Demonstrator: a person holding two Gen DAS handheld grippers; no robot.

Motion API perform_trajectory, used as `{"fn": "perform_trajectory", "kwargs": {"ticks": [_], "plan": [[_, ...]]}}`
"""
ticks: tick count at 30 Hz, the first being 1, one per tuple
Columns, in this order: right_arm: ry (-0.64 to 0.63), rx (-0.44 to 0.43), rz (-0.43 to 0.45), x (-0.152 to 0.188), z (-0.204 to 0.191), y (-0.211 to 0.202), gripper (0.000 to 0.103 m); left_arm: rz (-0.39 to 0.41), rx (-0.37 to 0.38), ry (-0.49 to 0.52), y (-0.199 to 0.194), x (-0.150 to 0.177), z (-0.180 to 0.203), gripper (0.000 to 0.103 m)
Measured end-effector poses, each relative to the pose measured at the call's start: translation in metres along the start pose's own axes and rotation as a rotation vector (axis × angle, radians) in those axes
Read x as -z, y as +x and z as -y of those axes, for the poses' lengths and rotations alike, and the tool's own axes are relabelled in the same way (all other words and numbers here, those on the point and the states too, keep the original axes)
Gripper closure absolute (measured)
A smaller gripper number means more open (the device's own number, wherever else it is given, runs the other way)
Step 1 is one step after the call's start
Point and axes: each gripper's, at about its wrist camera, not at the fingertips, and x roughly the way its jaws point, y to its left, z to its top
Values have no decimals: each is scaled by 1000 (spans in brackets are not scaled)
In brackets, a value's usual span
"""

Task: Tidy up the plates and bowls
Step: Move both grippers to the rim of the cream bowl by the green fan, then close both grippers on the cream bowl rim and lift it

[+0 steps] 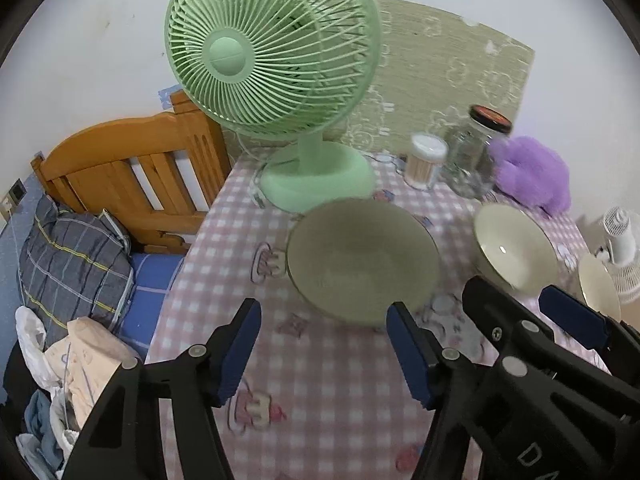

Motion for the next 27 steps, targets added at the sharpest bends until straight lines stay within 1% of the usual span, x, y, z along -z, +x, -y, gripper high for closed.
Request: {"fn": "perform_trajectory", "kwargs": {"ticks": [4, 6, 9, 12, 16, 18, 19, 20, 22, 23, 25, 26, 27], "plan": [[-4, 16, 17, -16, -8, 20, 35, 14, -27, -14, 20, -16, -6, 38], [2, 25, 25, -22, -11, 30, 35, 13, -21, -22, 35, -25, -10, 38], [14, 34, 24, -33, -12, 50, 36, 17, -39, -1, 52, -34, -12, 38], [32, 44, 7, -38, -11, 65, 42, 8, -60, 16, 68, -39, -11, 38], [38, 58, -1, -41, -10, 83, 48, 3, -51, 21, 82, -41, -11, 38], [35, 57, -9, -41, -9, 88, 55, -6, -49, 28, 86, -40, -11, 44], [31, 59, -22, -39, -10, 93, 57, -23, -45, 26, 89, -39, -12, 47], [32, 55, -31, -38, -10, 96, 59, -44, -43, 20, 92, -39, -12, 48], [43, 45, -43, -37, -9, 100, 61, -63, -21, 5, 97, -37, -14, 52], [43, 44, -46, -37, -8, 101, 64, -66, -18, 7, 99, -37, -14, 57], [34, 45, -53, -36, -9, 105, 70, -70, -21, 18, 103, -36, -13, 62], [29, 43, -65, -35, -9, 108, 76, -72, -19, 19, 105, -35, -13, 66], [30, 38, -76, -34, -9, 111, 79, -76, -12, 20, 106, -35, -13, 68]]}}
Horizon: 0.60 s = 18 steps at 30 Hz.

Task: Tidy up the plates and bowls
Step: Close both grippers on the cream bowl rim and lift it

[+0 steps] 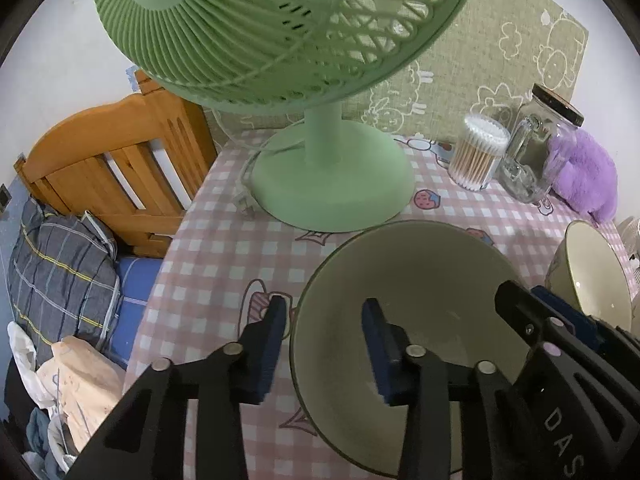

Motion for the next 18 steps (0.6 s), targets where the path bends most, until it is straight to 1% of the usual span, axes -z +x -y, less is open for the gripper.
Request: {"fn": "perform_trajectory", "kwargs": {"ticks": [2, 4, 9, 18], "plan": [[0, -6, -12, 1, 0, 3, 82, -2, 7, 6, 2, 0, 1, 73], [-9, 4, -9, 2, -1, 4, 85, 11, 0, 21, 2, 1, 3, 74], [-29, 19, -6, 2, -3, 4, 86, 14, 0, 27, 1, 2, 2, 75], [-42, 18, -13, 7, -2, -2, 86, 4, -4, 36, -4, 8, 4, 75]]}}
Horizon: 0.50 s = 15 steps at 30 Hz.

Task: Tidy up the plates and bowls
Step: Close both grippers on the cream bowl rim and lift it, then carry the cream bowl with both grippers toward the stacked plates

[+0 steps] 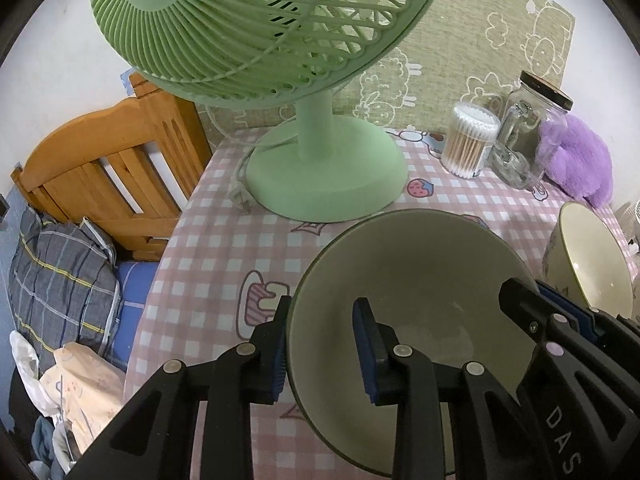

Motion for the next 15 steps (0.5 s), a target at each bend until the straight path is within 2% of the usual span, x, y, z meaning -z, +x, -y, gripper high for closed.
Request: {"fn": "perform_trajectory", "kwargs": {"ticks": [7, 15], "plan": [[0, 4, -12, 13, 2, -15, 86, -13, 4, 2, -14, 13, 2, 75], [-4, 6, -29, 38, 6, -36, 86, -32, 9, -13, -34, 43, 6, 75]]}}
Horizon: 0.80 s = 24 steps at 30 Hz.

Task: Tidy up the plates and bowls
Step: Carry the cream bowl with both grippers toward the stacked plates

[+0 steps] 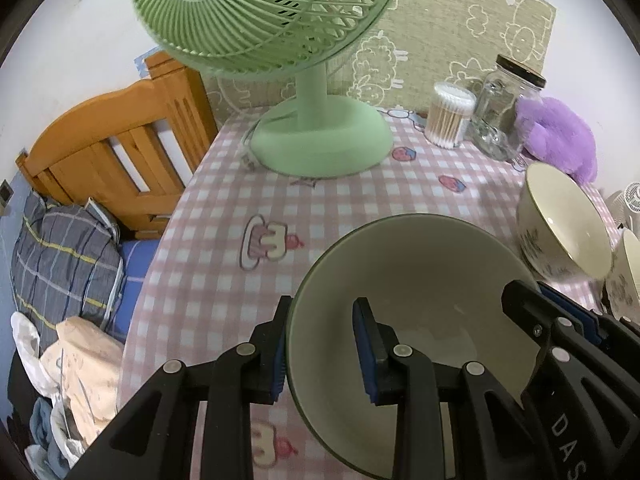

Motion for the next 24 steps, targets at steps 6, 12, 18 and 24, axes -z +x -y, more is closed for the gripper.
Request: {"fn": "perform_trajectory", "kwargs": {"ticks": [6, 12, 18, 24], "plan": [[-11, 3, -11, 24, 2, -21, 86, -19, 5, -4, -16, 26, 3, 75], [-15, 9, -34, 52, 8, -37, 86, -42, 10, 2, -32, 55, 10, 75], [-8, 17, -53, 81, 18, -56, 86, -61, 24, 21, -49, 80, 19, 75], [18, 23, -69, 100, 28, -74, 86, -73, 34, 45, -65, 98, 29, 75]]}}
